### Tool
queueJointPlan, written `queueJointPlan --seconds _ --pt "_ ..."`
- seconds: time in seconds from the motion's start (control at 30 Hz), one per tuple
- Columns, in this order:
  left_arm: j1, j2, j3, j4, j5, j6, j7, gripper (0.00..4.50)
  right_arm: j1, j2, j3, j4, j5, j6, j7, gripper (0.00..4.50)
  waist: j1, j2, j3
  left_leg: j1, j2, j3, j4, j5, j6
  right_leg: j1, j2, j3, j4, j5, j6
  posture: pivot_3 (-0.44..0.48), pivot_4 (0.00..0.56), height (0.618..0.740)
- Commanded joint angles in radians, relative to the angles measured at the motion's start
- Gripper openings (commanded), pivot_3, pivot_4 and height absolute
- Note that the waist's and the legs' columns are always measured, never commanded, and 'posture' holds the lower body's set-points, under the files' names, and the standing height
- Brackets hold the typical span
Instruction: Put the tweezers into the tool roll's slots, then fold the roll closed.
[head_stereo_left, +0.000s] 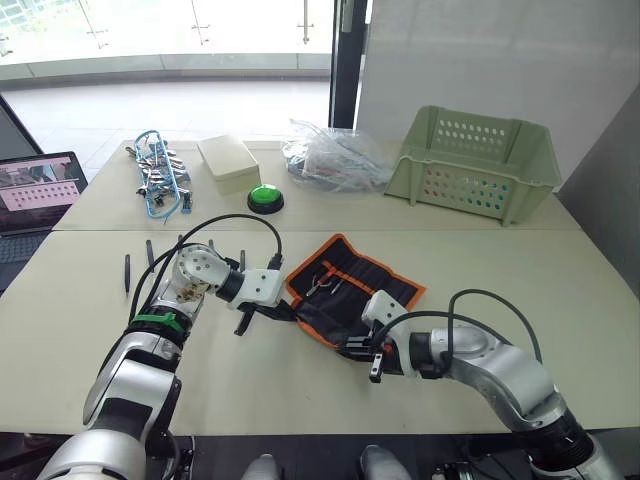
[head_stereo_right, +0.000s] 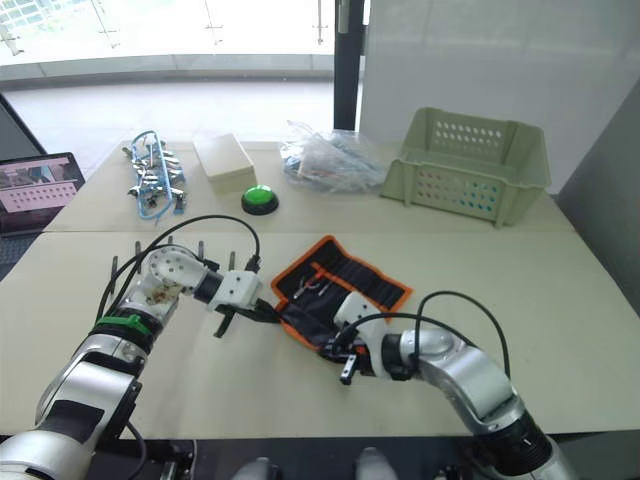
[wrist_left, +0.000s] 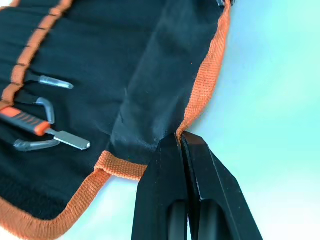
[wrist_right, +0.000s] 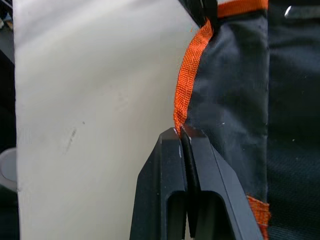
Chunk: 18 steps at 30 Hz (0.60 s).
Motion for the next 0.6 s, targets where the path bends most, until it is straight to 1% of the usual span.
queueJointPlan --seconds 0.03,0.17,0.2,0.3,0.37,0.43,0.47,0.53,0.57,0.6 --pt "0.005 0.001 -0.034 0.037 0.049 -0.052 0.035 0.00 -0.001 0.013 0.024 0.038 -0.044 -0.015 -0.022 0.04 0.001 0.000 -0.001 0.002 0.000 0.000 0.000 0.000 0.000 0.002 0.000 0.000 0.000 0.000 0.000 0.000 0.150 0.740" --pt "-0.010 -0.011 -0.045 0.062 0.057 -0.079 0.058 0.00 -0.002 0.019 -0.016 0.037 -0.003 0.044 -0.016 0.04 0.005 0.000 -0.001 0.013 0.000 0.000 -0.001 0.000 0.000 0.014 0.000 0.000 -0.002 -0.001 0.001 0.000 0.150 0.740" --pt "-0.015 -0.010 -0.048 0.069 0.061 -0.088 0.063 0.00 -0.003 0.019 -0.036 0.030 0.016 0.056 -0.010 0.29 0.006 0.000 -0.001 0.015 0.000 0.000 -0.002 0.000 0.001 0.016 0.000 0.000 -0.002 -0.001 0.001 0.000 0.150 0.740" --pt "-0.028 -0.010 -0.052 0.091 0.063 -0.102 0.072 0.00 -0.006 0.010 -0.128 -0.022 0.136 0.113 0.046 1.20 0.014 0.000 -0.001 0.015 0.000 0.000 -0.002 0.000 0.001 0.017 0.000 0.000 -0.003 -0.001 0.002 0.000 0.150 0.740" --pt "-0.037 -0.008 -0.054 0.106 0.063 -0.112 0.075 0.00 -0.029 0.048 -0.234 -0.038 0.262 0.164 0.056 1.91 0.018 0.000 -0.001 0.015 0.000 0.000 -0.001 0.000 0.001 0.016 0.000 0.000 -0.003 -0.001 0.002 0.000 0.150 0.740" --pt "-0.044 -0.006 -0.055 0.117 0.063 -0.119 0.078 0.00 -0.049 0.088 -0.272 -0.036 0.288 0.136 0.039 2.61 0.017 0.000 -0.001 0.015 0.000 0.000 -0.002 0.000 0.001 0.016 0.000 0.000 -0.002 -0.001 0.002 0.000 0.150 0.740" --pt "-0.047 -0.006 -0.054 0.121 0.063 -0.121 0.081 0.00 -0.054 0.098 -0.252 -0.023 0.251 0.099 0.022 2.92 0.017 0.000 -0.001 0.015 0.000 0.000 -0.002 0.000 0.001 0.016 0.001 0.000 -0.002 -0.001 0.002 0.000 0.150 0.740" --pt "-0.052 -0.005 -0.052 0.126 0.061 -0.121 0.083 0.00 -0.055 0.108 -0.195 0.003 0.173 0.032 0.002 2.92 0.019 0.000 -0.001 0.015 0.000 0.000 -0.002 0.000 0.001 0.016 0.001 0.000 -0.002 -0.001 0.002 0.000 0.150 0.740" --pt "-0.055 -0.004 -0.049 0.127 0.059 -0.120 0.083 0.00 -0.055 0.126 -0.175 0.031 0.141 0.003 -0.020 2.77 0.019 0.000 -0.001 0.015 0.000 0.000 -0.002 0.000 0.001 0.016 0.001 0.000 -0.002 -0.001 0.002 0.000 0.150 0.740" --pt "-0.057 -0.003 -0.046 0.127 0.056 -0.118 0.083 0.00 -0.054 0.140 -0.161 0.055 0.121 -0.016 -0.035 2.47 0.019 0.000 -0.001 0.015 0.000 0.000 -0.002 0.000 0.001 0.016 0.001 0.000 -0.002 -0.001 0.002 0.000 0.150 0.740"
